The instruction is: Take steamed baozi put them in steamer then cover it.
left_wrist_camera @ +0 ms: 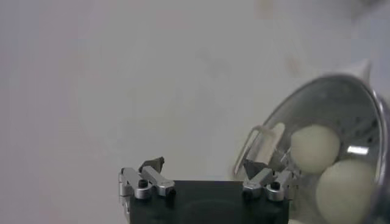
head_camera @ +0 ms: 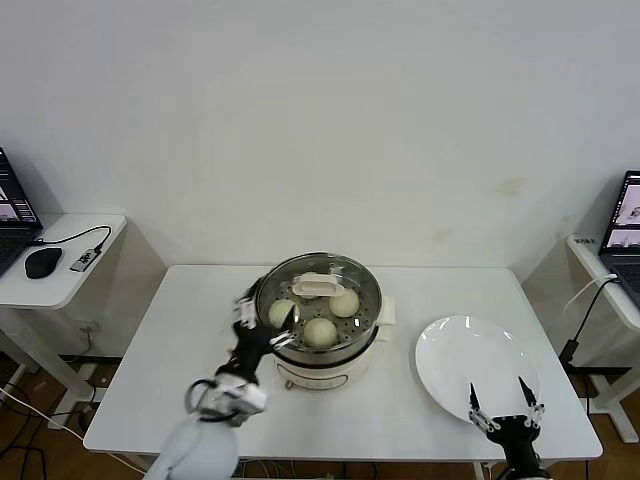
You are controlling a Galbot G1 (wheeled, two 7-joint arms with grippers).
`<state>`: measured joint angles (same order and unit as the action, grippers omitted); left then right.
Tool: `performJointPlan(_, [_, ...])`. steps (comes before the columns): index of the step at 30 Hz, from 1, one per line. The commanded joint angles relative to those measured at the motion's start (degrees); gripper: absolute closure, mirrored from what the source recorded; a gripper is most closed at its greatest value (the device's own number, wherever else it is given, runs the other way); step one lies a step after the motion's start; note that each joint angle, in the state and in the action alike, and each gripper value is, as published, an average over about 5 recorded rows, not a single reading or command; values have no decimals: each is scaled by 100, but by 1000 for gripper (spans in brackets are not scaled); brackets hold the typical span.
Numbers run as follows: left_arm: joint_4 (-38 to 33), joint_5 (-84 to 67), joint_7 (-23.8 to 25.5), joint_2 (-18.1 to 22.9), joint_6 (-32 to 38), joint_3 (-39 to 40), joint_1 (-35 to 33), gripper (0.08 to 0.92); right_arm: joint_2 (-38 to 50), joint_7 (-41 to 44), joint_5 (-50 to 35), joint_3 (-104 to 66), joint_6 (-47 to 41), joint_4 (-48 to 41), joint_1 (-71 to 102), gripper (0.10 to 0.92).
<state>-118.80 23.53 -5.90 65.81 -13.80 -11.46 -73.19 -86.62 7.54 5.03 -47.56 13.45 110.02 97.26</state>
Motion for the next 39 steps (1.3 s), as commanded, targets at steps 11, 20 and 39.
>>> performJointPlan(11, [457, -3983, -406, 599, 2246, -1852, -3145, 177, 464, 50, -463, 787, 150, -57, 525, 203])
performJointPlan(20, [652, -3976, -91, 659, 2369, -1846, -3014, 177, 464, 41, -482, 992, 40, -25, 556, 203])
performJointPlan(39, [835, -3910, -23, 691, 2259, -1778, -2806, 177, 522, 113, -798, 1025, -282, 298, 703, 203])
